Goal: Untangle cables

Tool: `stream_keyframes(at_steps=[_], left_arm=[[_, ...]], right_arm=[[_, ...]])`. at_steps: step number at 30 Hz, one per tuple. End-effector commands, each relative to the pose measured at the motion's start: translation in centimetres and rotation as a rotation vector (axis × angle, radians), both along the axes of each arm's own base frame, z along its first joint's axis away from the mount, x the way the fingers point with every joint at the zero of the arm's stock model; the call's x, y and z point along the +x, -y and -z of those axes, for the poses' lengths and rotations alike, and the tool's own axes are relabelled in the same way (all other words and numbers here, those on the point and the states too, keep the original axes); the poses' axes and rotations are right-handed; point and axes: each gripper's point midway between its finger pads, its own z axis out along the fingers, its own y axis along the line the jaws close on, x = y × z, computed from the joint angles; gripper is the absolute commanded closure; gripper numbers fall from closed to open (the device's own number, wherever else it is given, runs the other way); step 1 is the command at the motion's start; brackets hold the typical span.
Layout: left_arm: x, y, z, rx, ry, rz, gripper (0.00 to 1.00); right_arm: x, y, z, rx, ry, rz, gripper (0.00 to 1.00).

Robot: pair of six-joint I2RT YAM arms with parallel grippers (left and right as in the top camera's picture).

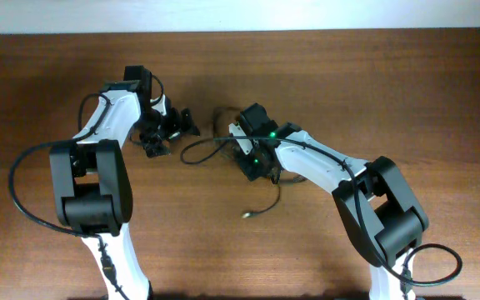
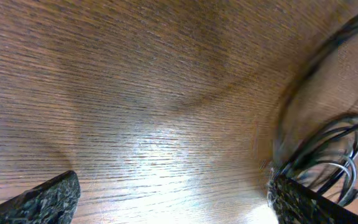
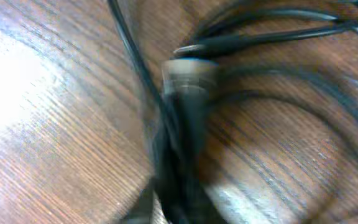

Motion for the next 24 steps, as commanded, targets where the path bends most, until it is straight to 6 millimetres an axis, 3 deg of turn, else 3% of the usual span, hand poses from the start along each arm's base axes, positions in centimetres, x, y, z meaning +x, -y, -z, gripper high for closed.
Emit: stream_keyframes(at_steps=[1, 6, 9, 11, 13, 18, 20, 21, 24], left_arm=[[-0.1, 0.1, -0.4, -0.013, 0.01, 0.001, 0.01], [0.1, 1.0, -0.9, -0.072, 0.026, 0.02, 0.0], [0.7, 6.0, -5.0, -0.425, 0.257, 0.288, 0.03], [0.4, 7.7, -7.3, -0.572, 0.367, 0.385, 0.12], [0.2, 8.2, -8.2, -0.631, 0.409, 0.415, 0.21], [0.1, 8.5, -8.6, -0.66, 0.412, 0.41, 0.21], [0.1, 8.5, -8.6, -0.662, 0.404, 0.402, 0.28], [0.1, 8.5, -8.6, -0.662, 0.403, 0.402, 0.37], [0.0, 8.6, -8.6, -0.663, 0.399, 0.405, 0.42]], right_arm=[[-1.0, -1.4, -0.7, 0.079, -0.05, -0.002, 0.96], [-0.3, -5.3, -6.3, 0.416, -0.2, 0.05, 0.96], [1.2, -5.5, -9.5, 0.638, -0.316, 0.118, 0.96], [1.8, -4.8, -10.8, 0.724, -0.352, 0.113, 0.96], [2.2, -3.9, -11.1, 0.747, -0.373, 0.128, 0.96], [2.0, -3.9, -11.6, 0.777, -0.449, 0.184, 0.96], [2.0, -3.9, -11.6, 0.779, -0.471, 0.216, 0.96], [2.1, -4.0, -11.7, 0.783, -0.47, 0.22, 0.96], [2.8, -4.3, -12.1, 0.806, -0.483, 0.263, 0.96]])
